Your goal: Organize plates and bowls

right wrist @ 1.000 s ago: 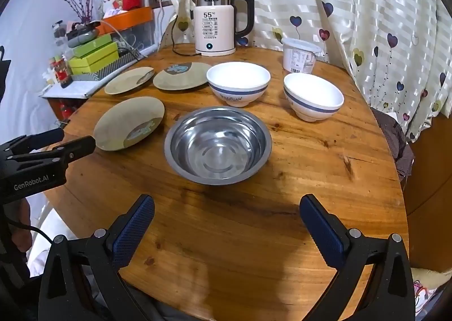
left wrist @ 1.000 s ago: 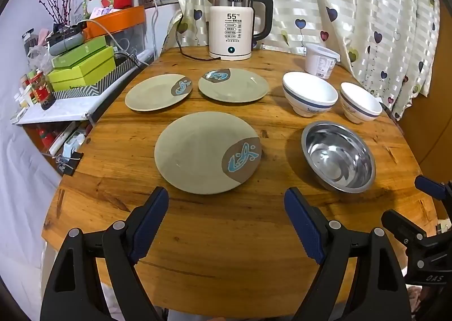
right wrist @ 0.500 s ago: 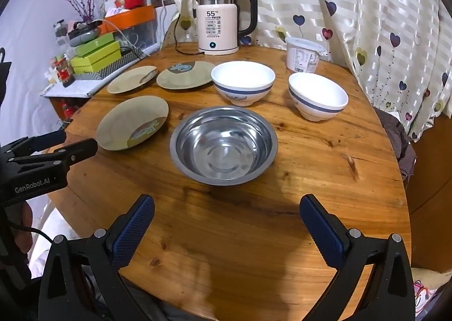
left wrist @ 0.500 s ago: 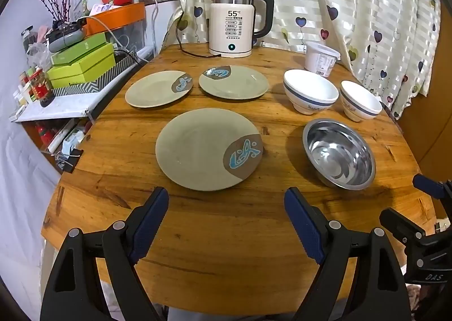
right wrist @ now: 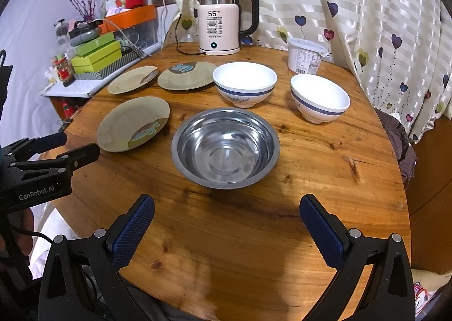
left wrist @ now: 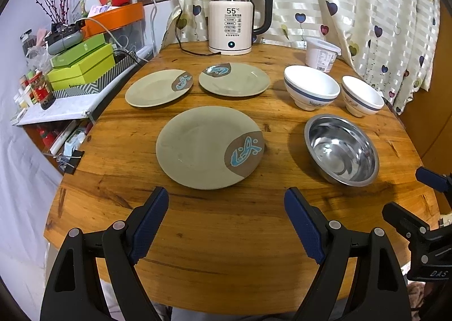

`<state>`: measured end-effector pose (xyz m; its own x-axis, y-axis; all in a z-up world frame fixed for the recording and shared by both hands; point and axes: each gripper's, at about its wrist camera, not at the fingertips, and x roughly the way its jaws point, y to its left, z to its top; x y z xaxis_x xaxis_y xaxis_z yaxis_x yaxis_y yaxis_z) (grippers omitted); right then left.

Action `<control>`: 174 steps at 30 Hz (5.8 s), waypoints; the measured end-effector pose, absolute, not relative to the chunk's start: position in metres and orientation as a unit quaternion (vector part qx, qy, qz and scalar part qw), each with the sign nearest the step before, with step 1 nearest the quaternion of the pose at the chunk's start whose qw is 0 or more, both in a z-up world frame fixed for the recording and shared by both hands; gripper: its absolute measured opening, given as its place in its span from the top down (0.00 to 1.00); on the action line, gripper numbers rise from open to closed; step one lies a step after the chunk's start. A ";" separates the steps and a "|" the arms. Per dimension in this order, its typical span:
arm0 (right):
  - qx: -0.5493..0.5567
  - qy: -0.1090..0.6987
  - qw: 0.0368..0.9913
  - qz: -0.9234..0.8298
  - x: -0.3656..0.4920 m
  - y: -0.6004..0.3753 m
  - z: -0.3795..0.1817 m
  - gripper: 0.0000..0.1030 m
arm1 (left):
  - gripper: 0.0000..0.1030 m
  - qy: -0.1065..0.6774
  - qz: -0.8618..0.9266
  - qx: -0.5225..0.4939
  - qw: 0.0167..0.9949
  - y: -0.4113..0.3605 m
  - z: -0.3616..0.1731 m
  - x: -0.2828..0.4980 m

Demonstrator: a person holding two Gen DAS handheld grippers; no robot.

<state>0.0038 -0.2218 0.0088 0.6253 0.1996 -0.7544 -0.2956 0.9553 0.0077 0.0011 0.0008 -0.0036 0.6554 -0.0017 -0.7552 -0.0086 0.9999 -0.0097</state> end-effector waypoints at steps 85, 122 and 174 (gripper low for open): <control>-0.061 0.412 0.899 0.137 0.007 -0.221 0.010 0.00 | 0.18 0.432 -0.032 -0.036 0.901 0.008 -0.010 0.004; -0.055 0.403 0.899 0.160 0.007 -0.210 0.028 0.10 | 0.18 0.407 -0.030 -0.050 0.912 0.020 0.006 -0.005; -0.072 0.460 0.817 0.339 0.247 -0.016 0.023 0.36 | 0.22 0.388 0.055 -0.190 0.900 0.198 -0.029 0.155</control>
